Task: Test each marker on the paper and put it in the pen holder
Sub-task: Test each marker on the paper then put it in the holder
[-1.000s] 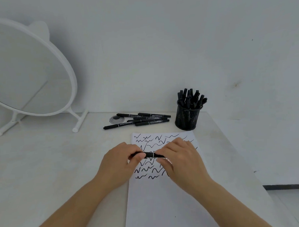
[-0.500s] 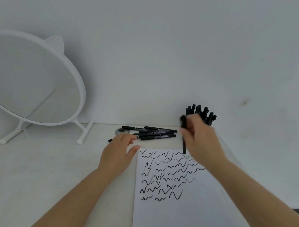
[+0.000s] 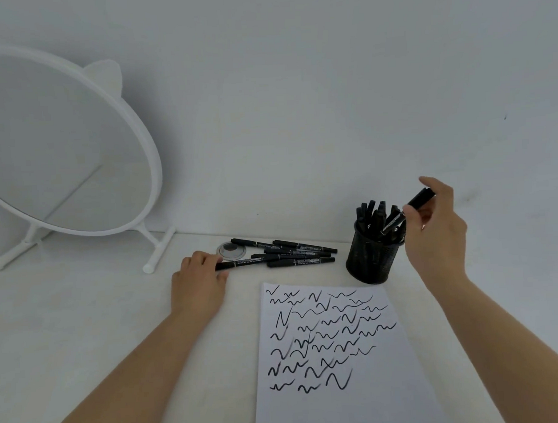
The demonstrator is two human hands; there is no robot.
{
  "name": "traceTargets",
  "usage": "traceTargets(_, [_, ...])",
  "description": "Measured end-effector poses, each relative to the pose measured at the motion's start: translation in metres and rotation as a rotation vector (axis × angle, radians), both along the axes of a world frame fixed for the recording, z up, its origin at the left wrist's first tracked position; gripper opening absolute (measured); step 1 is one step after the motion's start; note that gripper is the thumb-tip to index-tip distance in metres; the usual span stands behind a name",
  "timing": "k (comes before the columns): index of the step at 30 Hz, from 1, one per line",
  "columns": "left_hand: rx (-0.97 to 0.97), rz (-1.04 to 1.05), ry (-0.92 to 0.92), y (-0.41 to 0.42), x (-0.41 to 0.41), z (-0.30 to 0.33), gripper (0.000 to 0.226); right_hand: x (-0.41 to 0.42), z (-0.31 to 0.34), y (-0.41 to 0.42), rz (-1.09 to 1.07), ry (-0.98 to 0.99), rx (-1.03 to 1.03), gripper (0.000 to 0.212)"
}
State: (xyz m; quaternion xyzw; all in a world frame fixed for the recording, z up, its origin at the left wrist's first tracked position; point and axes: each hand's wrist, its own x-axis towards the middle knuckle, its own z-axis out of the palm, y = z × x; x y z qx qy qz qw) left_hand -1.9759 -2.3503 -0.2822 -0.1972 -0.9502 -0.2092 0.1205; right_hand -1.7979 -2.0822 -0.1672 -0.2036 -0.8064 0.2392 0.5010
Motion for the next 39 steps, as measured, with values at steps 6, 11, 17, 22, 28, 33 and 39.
traceTargets(6, [0.073, 0.015, -0.033, -0.001, 0.0, 0.0, 0.029, -0.007, -0.012, -0.001, 0.002, -0.124, 0.03, 0.038])
traceTargets(11, [0.084, 0.013, -0.052, -0.001, -0.001, 0.0, 0.026, -0.011, -0.019, -0.003, -0.002, -0.234, 0.019, 0.037])
traceTargets(17, [0.077, 0.005, -0.037, 0.0, -0.001, -0.001, 0.021, -0.015, -0.028, -0.003, -0.078, -0.407, 0.1, 0.027])
traceTargets(22, [0.003, 0.023, -0.035, 0.002, -0.003, 0.0, 0.025, -0.013, -0.029, -0.004, -0.114, -0.487, 0.126, 0.035])
traceTargets(28, [0.191, 0.043, -0.046, -0.003, 0.012, 0.01, 0.023, 0.008, -0.022, -0.031, -0.038, -0.114, 0.171, 0.027])
traceTargets(33, [0.674, -0.124, -0.209, 0.001, 0.055, 0.038, 0.014, 0.021, -0.025, -0.076, 0.299, -0.057, -0.487, 0.029])
traceTargets(39, [0.712, -0.4, -0.463, 0.008, 0.118, 0.063, 0.023, 0.038, -0.04, -0.124, 0.588, -0.268, -0.857, 0.014])
